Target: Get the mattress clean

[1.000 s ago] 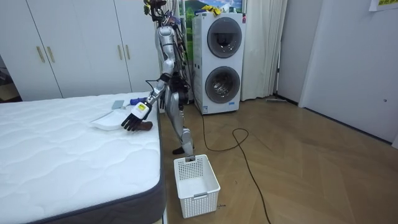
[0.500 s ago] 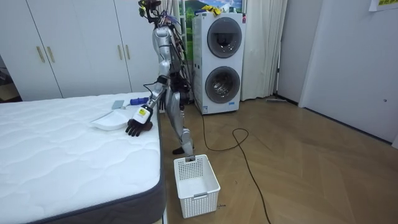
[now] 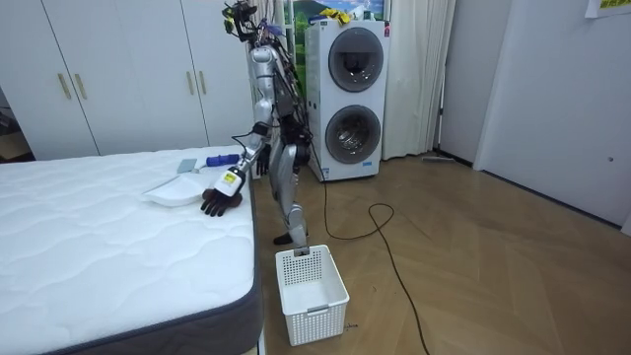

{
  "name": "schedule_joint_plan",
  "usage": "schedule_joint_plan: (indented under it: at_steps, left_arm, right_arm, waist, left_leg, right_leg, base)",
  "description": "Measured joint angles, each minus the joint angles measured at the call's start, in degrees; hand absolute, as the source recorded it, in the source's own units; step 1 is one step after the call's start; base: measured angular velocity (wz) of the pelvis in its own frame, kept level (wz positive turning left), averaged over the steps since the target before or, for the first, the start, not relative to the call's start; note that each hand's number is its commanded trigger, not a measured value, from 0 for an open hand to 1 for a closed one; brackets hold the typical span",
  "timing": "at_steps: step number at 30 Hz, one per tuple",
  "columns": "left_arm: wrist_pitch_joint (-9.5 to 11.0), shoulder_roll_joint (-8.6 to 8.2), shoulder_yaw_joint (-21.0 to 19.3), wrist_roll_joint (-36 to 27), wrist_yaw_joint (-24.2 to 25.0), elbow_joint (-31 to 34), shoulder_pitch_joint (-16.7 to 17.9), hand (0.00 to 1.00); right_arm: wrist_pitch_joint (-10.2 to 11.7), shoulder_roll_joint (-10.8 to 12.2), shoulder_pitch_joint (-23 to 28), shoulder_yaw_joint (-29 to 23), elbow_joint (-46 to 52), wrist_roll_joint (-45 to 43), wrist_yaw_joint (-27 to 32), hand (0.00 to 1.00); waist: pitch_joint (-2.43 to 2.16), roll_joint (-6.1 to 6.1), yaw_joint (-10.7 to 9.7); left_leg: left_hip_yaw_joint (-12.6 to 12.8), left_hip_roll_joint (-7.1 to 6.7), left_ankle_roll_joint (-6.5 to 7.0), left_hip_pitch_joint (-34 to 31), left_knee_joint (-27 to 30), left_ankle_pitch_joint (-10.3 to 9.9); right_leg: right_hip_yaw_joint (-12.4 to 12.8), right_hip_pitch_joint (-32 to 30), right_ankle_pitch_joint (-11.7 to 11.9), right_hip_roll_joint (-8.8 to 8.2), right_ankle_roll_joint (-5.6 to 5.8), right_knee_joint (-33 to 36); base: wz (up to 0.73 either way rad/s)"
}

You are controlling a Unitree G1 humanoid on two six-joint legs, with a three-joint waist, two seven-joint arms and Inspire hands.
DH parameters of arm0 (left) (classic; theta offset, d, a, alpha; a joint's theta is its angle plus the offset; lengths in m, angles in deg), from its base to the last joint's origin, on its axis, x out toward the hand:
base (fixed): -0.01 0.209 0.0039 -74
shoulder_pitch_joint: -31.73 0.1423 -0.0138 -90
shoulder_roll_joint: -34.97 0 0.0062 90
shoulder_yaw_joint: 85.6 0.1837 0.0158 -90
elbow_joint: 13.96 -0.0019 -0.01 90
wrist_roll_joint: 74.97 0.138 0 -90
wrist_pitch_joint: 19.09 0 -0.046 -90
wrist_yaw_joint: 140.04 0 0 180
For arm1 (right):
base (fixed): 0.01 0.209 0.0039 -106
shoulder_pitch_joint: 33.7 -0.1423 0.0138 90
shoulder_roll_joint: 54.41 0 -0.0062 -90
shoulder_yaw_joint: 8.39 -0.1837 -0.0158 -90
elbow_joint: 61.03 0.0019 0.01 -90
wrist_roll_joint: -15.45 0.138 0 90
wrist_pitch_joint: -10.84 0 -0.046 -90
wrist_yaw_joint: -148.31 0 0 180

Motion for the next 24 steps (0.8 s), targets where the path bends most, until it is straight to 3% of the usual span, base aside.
schedule_joint_plan:
  at_steps: [14,15,16,21,24]
  left_arm:
    - [-0.3,0.05,0.5,-3.3,-2.3,-0.5,-0.9,0.00]
    - [-0.4,0.04,0.7,-3.3,-2.7,-0.6,-1.0,0.66]
    - [-0.5,0.04,1.3,-3.4,-3.5,-1.0,-1.3,0.98]
    - [-0.6,0.30,3.6,-4.4,-5.8,-3.1,-2.5,1.00]
    - [-1.0,2.05,4.1,-4.8,-6.9,-3.7,-3.1,1.00]
  right_arm:
    - [0.0,0.0,-0.6,1.8,1.0,2.4,1.2,0.00]
    - [0.0,0.0,-0.7,2.0,1.0,2.5,1.4,0.00]
    - [0.0,0.0,-0.9,2.2,1.1,2.5,1.5,0.00]
    - [-0.2,0.1,-1.1,4.1,2.0,4.0,2.1,0.00]
    - [-0.6,0.1,-1.1,4.7,2.7,4.5,2.8,0.00]
  waist:
    - [0.17,-0.07,-0.8]
    - [0.21,-0.12,-0.9]
    - [0.24,-0.17,-1.1]
    - [0.46,-0.53,-1.7]
    - [0.61,-0.77,-1.7]
  left_leg:
    - [0.1,0.05,0.19,-3.3,1.6,0.1]
    - [0.1,0.04,0.20,-3.5,1.6,0.1]
    - [0.1,0.05,0.20,-3.7,1.7,0.1]
    - [0.2,0.10,0.20,-4.2,1.8,0.1]
    - [0.3,0.10,0.21,-4.3,1.8,0.1]
  right_leg:
    - [0.0,-3.2,0.0,-0.48,-0.45,1.5]
    - [0.1,-3.5,0.0,-0.45,-0.45,1.6]
    - [0.1,-3.6,0.0,-0.42,-0.44,1.5]
    - [0.3,-4.0,0.0,-0.32,-0.43,1.4]
    - [0.5,-4.3,0.0,-0.36,-0.43,1.3]
  base:
    - [-0.01]
    - [0.00]
    - [0.00]
    - [0.00]
    - [0.00]
